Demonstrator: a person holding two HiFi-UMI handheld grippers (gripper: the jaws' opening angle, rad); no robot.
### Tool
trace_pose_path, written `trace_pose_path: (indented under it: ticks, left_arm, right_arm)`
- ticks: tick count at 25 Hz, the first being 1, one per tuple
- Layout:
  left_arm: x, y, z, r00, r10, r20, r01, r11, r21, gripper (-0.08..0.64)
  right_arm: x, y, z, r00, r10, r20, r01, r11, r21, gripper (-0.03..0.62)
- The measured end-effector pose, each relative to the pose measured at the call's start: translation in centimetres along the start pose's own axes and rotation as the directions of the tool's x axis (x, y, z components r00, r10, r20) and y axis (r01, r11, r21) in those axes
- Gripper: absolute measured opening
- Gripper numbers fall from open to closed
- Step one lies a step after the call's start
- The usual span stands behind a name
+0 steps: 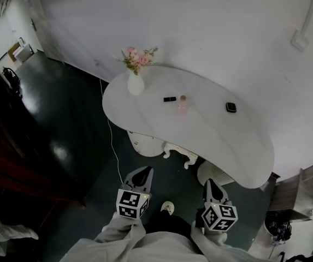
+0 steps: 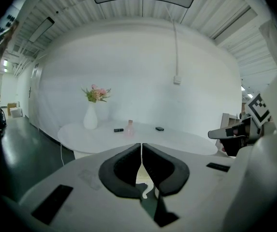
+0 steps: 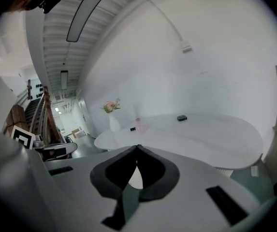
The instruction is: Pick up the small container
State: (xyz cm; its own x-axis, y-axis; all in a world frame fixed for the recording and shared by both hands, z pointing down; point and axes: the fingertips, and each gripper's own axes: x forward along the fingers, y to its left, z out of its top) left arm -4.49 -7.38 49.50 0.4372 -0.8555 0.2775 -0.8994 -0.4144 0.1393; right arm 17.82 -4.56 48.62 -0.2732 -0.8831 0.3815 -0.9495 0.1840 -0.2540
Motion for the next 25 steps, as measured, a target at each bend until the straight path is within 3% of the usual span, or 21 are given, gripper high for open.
trace_pose_path:
  ticks: [6,8,9,25]
  left_arm:
    - [2.9,0.1,0.9,0.999,0.028,0.039,-0.027,0.999,-0.019,0.041]
    - [3.9,-0.2,0.9,0.999,0.009,0.032,-0.007,0.999,-0.044,0.252]
    - [4.3,-0.4,0.9,1.0,0.004,0.031,-0.003,0.999,-0.048,0.264]
    - [4.6,-0.9,0.5,0.997,0.052,0.049,-0.05,0.997,-0.051,0.265]
  right_arm:
    - [2.7,-1.6,1.5,0.999,0.034,0.0,-0.034,0.999,-0.024,0.049]
    - [3.2,-2.1,1.9,0.999,0.04,0.0,-0.04,0.999,-0.029,0.049]
    - [3.5,-2.4,2.0,0.999,0.042,0.0,-0.042,0.999,-0.031,0.049]
    - [4.2,-3.3,0.6,0.996,0.078,-0.05,-0.079,0.997,-0.011,0.049]
